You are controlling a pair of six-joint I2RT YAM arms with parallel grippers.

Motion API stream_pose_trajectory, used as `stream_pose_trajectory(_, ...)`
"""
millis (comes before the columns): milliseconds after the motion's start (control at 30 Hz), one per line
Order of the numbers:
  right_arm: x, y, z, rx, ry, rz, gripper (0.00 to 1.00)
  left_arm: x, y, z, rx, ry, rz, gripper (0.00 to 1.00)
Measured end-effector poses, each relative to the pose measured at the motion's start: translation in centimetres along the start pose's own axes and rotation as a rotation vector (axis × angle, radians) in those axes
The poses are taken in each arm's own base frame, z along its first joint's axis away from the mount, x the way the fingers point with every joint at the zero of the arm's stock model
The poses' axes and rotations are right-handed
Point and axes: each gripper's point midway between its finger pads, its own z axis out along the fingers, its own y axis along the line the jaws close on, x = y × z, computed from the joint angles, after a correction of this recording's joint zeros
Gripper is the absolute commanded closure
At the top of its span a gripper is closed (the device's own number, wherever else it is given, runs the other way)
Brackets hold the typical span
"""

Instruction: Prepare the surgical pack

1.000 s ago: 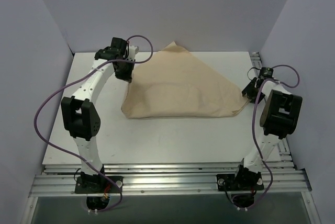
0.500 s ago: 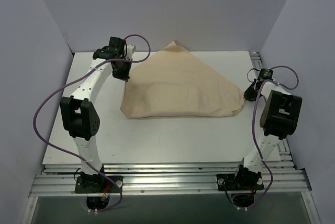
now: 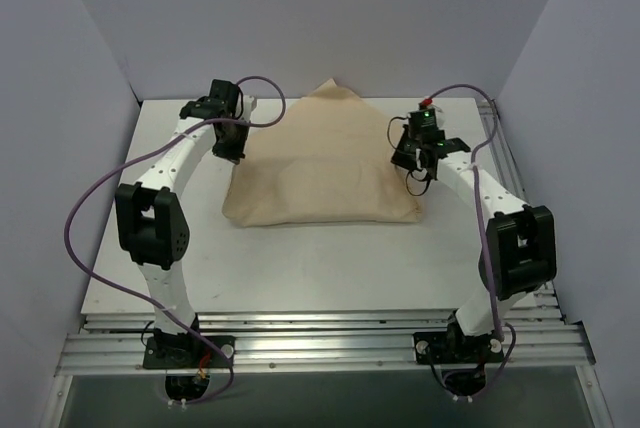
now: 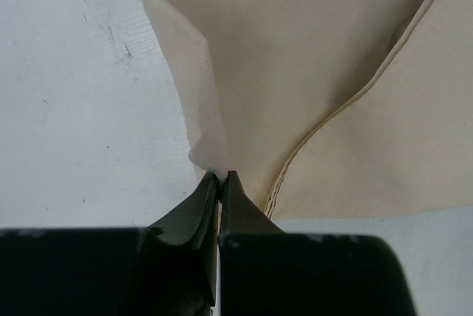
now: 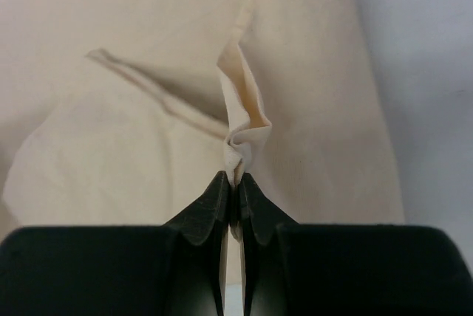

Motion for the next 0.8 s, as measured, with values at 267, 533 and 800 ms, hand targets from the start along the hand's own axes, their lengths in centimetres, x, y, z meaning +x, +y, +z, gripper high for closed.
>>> stream_pose_trajectory(267,4.8,12.4,-1.4,-0.17,0.032,-0.06,1.0,1.0,0.7,1.1,-0.04,0.019,0.001,0.98)
stream_pose_trajectory(533,6.9,18.6,0.4,-0.244,0.058,-0.054,1.0,1.2,1.2,1.6,-0.07,0.012,0.001,0.98)
stream_pose_trajectory(800,9.8,24.2,-0.8,-0.349,0.099,-0.034,1.0,1.6,1.3,2.3,-0.083,0.014,0.002,0.98)
